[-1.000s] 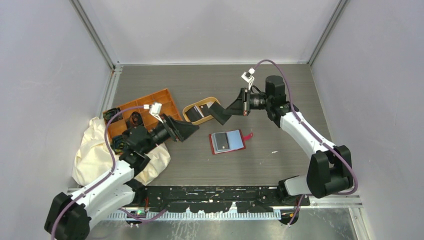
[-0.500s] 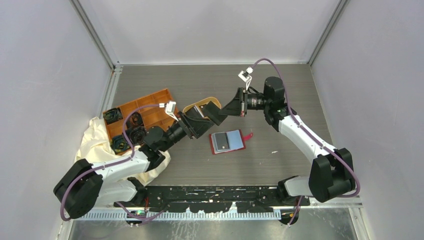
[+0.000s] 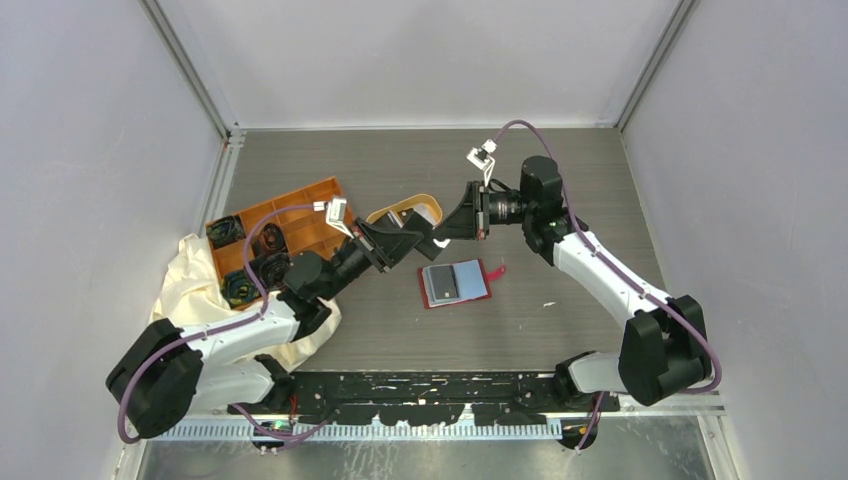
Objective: Put the credit cards into the card holder
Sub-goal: Insert the credit card into the card holder.
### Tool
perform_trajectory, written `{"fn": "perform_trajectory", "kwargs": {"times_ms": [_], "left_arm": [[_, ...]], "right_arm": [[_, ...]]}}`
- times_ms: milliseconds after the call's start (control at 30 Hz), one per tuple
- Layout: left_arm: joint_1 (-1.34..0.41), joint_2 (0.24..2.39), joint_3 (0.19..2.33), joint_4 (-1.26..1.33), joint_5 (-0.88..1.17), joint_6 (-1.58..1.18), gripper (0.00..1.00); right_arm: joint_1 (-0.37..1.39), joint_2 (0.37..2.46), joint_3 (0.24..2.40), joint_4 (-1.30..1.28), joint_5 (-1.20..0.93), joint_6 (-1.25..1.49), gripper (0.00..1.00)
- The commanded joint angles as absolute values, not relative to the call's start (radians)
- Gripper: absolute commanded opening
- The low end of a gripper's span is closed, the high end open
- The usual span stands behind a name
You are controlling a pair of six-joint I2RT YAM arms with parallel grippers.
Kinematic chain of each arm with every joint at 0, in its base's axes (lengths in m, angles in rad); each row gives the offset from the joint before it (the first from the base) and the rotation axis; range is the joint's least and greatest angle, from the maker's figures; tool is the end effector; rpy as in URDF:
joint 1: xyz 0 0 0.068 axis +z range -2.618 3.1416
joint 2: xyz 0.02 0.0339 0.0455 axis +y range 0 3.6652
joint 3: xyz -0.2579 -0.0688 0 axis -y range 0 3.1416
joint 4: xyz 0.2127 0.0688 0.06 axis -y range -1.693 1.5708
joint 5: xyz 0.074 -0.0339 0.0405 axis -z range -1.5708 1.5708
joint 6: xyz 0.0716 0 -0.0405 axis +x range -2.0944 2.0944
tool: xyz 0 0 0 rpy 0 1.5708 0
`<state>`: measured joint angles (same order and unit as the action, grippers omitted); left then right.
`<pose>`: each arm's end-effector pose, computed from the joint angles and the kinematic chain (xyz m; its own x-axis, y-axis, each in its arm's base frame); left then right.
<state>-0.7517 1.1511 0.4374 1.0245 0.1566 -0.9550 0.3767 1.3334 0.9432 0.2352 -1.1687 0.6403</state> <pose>0.1770 -0.1808 0.2994 -0.5101 -0.6269 -0.5889 0.6346 0.1877 -0.7497 0.2358 0.1642 0.3230 -0.7062 -0.0279 -0.7074 -0.7077 0.0575 0.7042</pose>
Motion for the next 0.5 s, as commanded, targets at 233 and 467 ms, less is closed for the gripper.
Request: {"fn": "perform_trajectory", "kwargs": {"times_ms": [233,467], "left_arm": [[-0.733,0.881,0.483,0.394,0.231,-0.694,0.00],[-0.727,0.878,0.487,0.268,0.462,-0.704,0.00]], "right_arm": [[0.376,1.278,1.163,-0.748,-0.889,-0.576,0.92],[0.372,1.225,0.920,-0.571,-0.715,-0.784,0.99]]}}
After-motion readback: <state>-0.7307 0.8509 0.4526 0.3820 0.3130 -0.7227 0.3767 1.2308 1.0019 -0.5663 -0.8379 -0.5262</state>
